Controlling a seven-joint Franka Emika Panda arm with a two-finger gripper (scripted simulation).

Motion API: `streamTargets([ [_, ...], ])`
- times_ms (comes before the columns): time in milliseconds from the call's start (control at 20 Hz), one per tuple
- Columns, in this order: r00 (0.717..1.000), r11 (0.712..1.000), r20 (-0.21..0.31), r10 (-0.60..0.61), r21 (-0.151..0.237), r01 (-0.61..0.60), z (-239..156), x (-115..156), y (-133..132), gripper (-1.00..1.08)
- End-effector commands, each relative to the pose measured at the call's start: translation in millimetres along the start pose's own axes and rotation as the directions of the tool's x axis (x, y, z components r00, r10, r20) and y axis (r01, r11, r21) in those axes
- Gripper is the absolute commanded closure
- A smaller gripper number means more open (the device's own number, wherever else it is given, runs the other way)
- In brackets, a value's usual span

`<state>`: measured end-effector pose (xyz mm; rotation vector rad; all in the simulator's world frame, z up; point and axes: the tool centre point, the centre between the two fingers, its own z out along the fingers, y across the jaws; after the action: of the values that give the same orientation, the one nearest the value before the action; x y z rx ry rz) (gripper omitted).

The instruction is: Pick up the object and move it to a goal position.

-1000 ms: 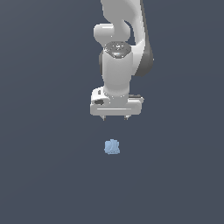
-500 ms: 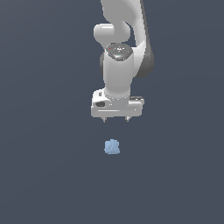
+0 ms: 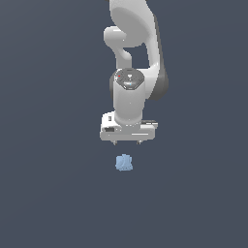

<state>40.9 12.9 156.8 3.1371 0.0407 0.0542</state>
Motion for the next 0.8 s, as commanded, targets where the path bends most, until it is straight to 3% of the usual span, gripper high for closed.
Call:
streamTargets([
  [0, 1.000, 1.000, 0.008, 0.002, 0.000, -0.002, 16, 8, 2, -0.92],
  [750, 0.999, 1.000, 0.034, 0.010, 0.004, -0.010, 76, 32, 10, -0.92],
])
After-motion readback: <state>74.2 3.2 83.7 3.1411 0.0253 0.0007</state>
